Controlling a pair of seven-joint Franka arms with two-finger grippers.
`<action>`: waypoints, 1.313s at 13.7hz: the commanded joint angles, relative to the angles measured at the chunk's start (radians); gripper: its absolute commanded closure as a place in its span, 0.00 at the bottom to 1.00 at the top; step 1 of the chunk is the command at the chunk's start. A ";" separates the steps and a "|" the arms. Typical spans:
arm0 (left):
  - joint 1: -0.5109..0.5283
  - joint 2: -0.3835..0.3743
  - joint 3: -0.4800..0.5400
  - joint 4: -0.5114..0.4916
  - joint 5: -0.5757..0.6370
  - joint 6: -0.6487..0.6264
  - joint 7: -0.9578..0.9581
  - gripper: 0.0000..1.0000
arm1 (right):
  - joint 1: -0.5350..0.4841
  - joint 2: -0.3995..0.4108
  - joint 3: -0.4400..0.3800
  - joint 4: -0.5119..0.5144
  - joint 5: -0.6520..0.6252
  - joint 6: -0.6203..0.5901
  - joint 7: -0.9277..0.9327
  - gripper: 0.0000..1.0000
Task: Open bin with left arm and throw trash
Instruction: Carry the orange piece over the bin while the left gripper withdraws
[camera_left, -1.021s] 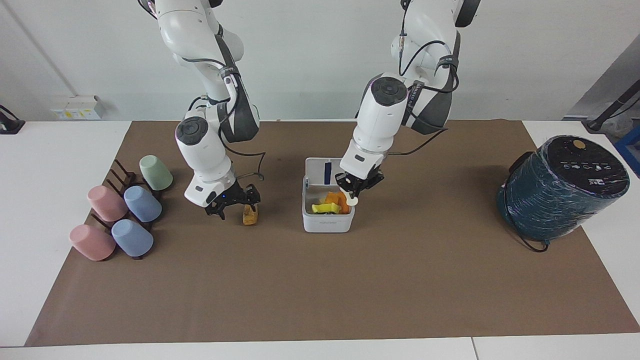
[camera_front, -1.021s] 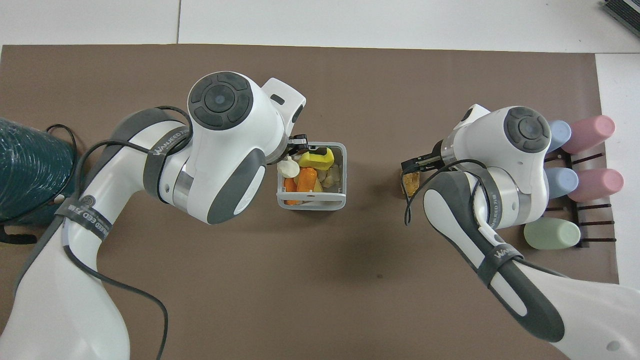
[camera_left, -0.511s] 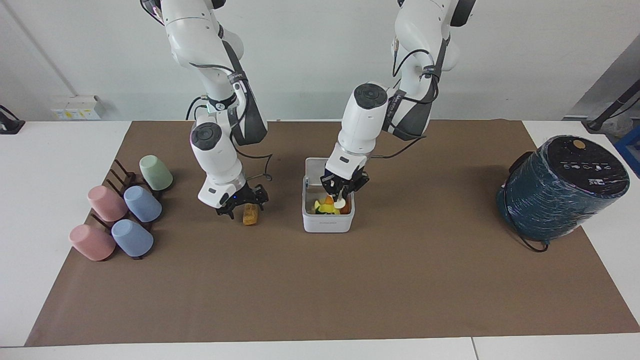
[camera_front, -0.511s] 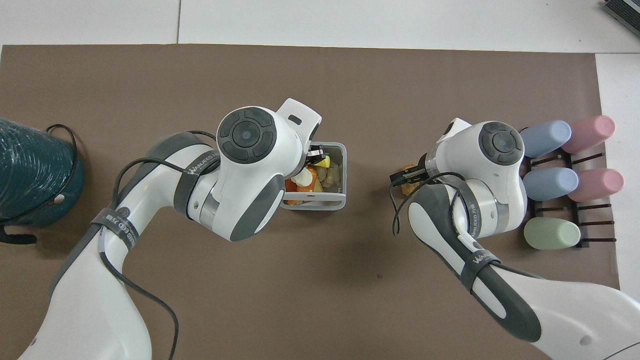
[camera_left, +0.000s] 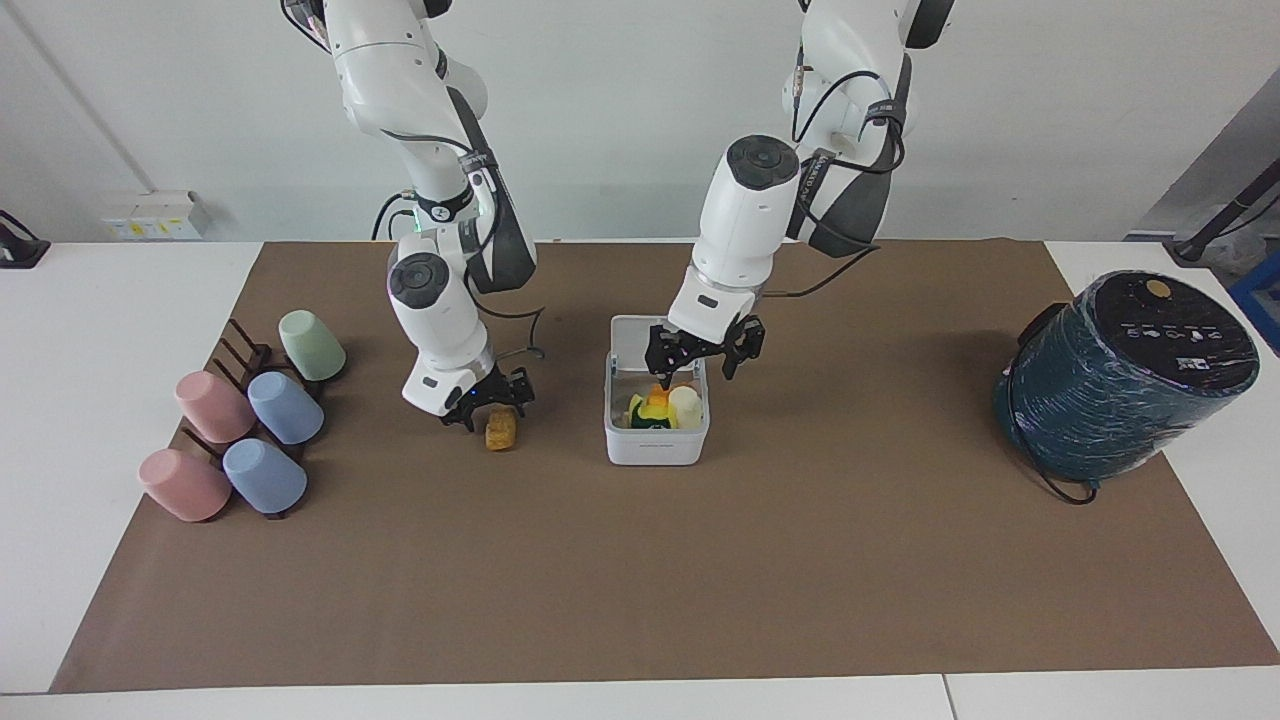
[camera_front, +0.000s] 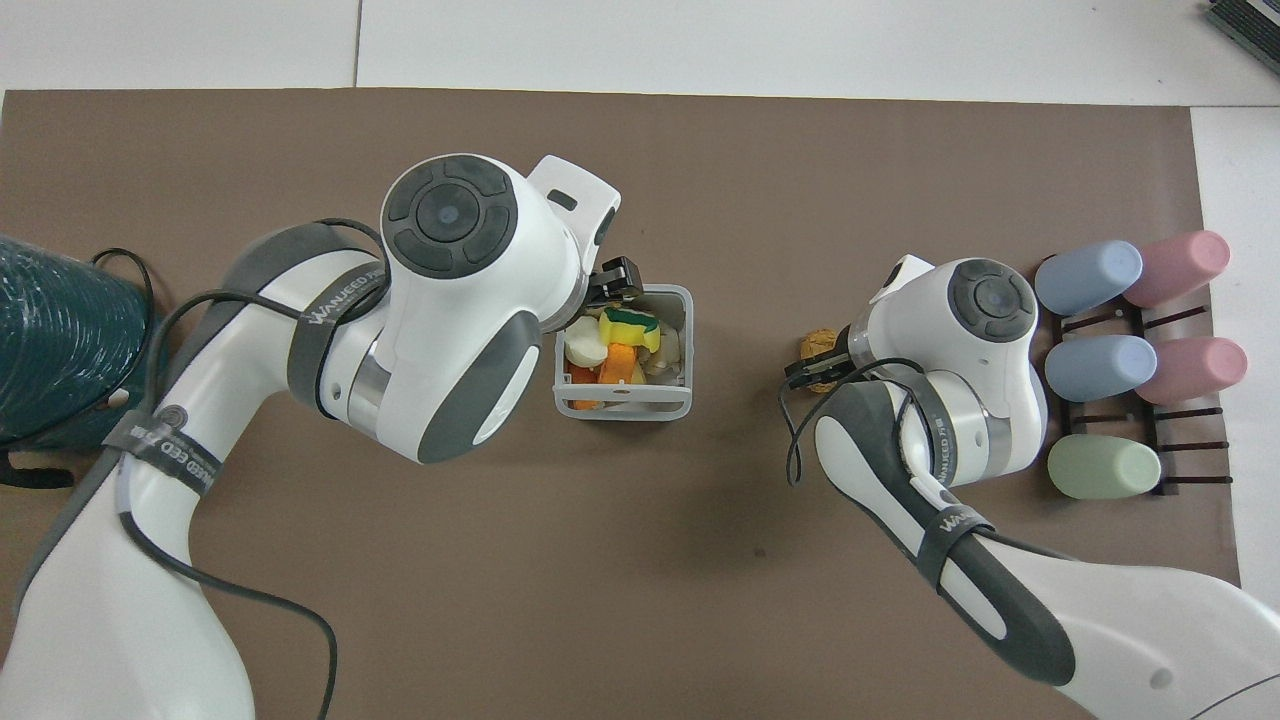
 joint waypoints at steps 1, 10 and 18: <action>0.070 -0.007 -0.004 0.093 0.019 -0.135 0.001 0.00 | -0.007 -0.028 0.004 -0.026 -0.016 0.001 0.034 1.00; 0.348 -0.099 0.004 0.170 0.023 -0.414 0.496 0.00 | -0.025 -0.014 0.007 0.194 0.172 -0.078 0.216 1.00; 0.433 -0.262 -0.002 0.041 0.090 -0.511 0.777 0.00 | 0.073 0.015 0.012 0.268 0.568 0.082 0.504 1.00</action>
